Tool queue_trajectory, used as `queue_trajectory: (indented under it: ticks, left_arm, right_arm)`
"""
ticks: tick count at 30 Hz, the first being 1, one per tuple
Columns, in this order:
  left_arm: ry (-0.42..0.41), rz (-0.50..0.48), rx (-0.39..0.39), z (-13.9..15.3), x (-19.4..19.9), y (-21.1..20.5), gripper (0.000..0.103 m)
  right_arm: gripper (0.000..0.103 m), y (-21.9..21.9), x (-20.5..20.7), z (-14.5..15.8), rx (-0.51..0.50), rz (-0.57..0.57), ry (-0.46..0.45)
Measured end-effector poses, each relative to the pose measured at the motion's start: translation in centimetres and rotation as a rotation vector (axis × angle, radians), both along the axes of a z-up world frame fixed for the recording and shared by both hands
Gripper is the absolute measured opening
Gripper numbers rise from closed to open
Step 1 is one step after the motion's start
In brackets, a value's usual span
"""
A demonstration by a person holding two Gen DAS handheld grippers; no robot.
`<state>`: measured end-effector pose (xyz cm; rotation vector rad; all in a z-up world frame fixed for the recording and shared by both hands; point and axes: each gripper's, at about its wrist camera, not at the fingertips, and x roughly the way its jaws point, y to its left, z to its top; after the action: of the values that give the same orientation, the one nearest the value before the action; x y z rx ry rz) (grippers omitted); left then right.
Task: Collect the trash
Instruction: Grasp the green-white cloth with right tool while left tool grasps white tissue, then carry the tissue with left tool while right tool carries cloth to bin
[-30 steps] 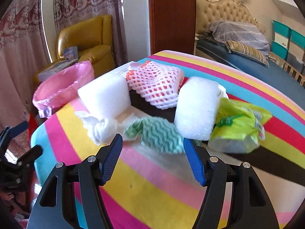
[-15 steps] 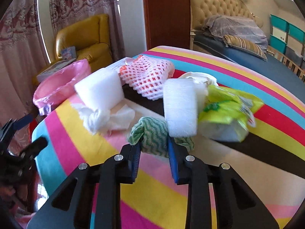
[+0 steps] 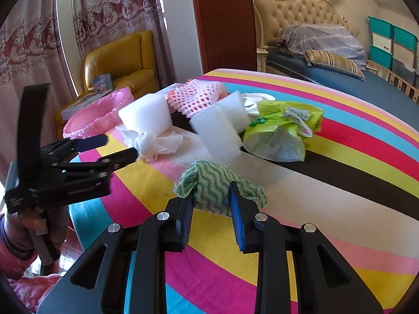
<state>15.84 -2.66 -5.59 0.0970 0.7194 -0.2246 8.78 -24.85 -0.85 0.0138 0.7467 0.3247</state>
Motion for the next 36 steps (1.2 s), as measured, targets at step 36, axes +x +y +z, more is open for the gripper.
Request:
queue_trajectory:
  ticks: [36]
  left_arm:
    - [-0.094, -0.047, -0.048, 0.2, -8.0, 3.2, 0.035]
  right_arm:
    - [0.028, 4.4, -3.0, 0.3, -0.031, 0.148, -0.065]
